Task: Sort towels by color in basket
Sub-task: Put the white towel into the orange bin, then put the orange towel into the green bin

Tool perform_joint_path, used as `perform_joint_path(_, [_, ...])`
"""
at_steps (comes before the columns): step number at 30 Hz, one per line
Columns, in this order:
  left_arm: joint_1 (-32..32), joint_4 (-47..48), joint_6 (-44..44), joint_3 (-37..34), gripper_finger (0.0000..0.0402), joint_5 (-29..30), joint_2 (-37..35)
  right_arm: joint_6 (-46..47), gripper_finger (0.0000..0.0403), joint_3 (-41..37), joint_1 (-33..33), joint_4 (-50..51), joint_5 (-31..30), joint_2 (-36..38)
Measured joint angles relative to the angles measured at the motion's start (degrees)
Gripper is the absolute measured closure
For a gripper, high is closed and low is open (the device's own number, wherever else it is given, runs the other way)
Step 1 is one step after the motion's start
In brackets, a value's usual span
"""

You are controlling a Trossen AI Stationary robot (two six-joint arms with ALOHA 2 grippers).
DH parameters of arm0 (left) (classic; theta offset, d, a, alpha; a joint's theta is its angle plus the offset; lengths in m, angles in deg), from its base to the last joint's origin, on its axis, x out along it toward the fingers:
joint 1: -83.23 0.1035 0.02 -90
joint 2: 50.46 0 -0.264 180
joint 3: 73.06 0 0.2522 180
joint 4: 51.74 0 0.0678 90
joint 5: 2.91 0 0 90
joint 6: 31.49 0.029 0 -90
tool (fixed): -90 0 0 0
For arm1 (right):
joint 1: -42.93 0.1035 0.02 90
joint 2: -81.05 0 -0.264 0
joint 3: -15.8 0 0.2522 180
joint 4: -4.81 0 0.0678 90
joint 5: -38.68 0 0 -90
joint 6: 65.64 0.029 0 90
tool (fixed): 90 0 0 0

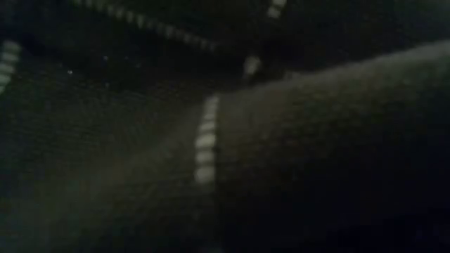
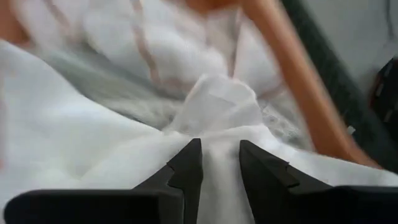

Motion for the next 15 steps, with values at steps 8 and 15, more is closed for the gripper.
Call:
perform_joint_path(8, [0.17, -0.72, 0.02, 0.00, 0.0205, 0.00, 0.00, -1.07, 0.0246, 0.15, -1.24, -1.40, 0.09, 8.91])
perform_joint_path(15, [0.22, -0.46, -0.21, 0.00, 0.0205, 0.00, 0.14, -7.58, 0.0206, 0.04, 1.29, 17.81, 3.36, 18.09])
